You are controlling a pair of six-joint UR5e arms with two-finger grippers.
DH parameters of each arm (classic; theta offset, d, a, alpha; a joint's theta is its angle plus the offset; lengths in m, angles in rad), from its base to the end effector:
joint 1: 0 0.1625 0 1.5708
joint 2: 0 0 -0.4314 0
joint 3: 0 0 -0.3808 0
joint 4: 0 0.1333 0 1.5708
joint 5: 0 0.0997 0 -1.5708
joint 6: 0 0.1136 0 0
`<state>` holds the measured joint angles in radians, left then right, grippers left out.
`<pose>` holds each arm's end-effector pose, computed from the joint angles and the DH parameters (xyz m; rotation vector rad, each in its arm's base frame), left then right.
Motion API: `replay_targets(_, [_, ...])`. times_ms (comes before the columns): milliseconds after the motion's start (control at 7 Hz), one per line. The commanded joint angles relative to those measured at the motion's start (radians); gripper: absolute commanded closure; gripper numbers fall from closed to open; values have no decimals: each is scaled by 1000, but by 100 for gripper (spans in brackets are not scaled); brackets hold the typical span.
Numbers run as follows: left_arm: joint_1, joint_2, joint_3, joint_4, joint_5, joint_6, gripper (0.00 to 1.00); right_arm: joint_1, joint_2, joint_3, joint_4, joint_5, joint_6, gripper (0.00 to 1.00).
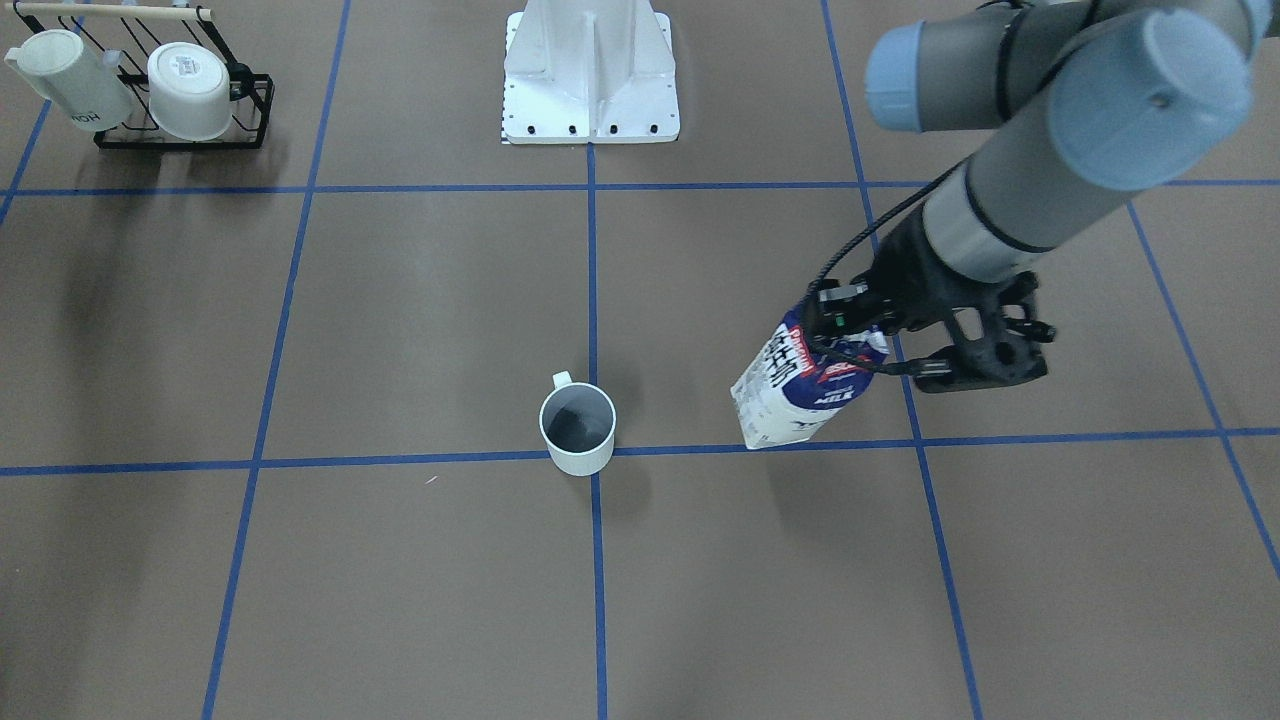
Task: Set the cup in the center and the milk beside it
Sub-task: 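Carry the milk carton with the left gripper beside the mug while the right arm withdraws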
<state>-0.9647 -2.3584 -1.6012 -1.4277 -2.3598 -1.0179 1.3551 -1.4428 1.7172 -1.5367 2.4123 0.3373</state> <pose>0.3520 -0.6003 0.1892 -0.1102 0.9827 -0.1116 -0.0680 -0.5375 0.5290 0.0511 -0.8815 -0.0162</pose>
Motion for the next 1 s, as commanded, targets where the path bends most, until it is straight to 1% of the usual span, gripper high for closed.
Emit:
replay_targets(0, [127,-137,174,-126,112,-160,100,28,-28,-2,-2,36,-31,0])
replay_targets(143, [145,-145,231,-205,128,-189,100,30,-25,-2,-3,36,-31,0])
replay_targets(286, [158,-142,234,-221,149,-192,100,30,-21,-5,-3,36,-31,0])
replay_targets(429, [158,-140,234,-221,149,-192,100,30,-19,-5,-3,36,-31,0])
replay_targets(571, [158,-139,233,-221,146,-191,86,30,-18,-5,-5,36,-31,0])
replay_targets(714, [158,-134,225,-221,148,-192,3,30,-16,-5,-5,36,-31,0])
replay_targets(857, [158,-133,213,-218,148,-194,2,30,-16,-4,-5,36,-29,0])
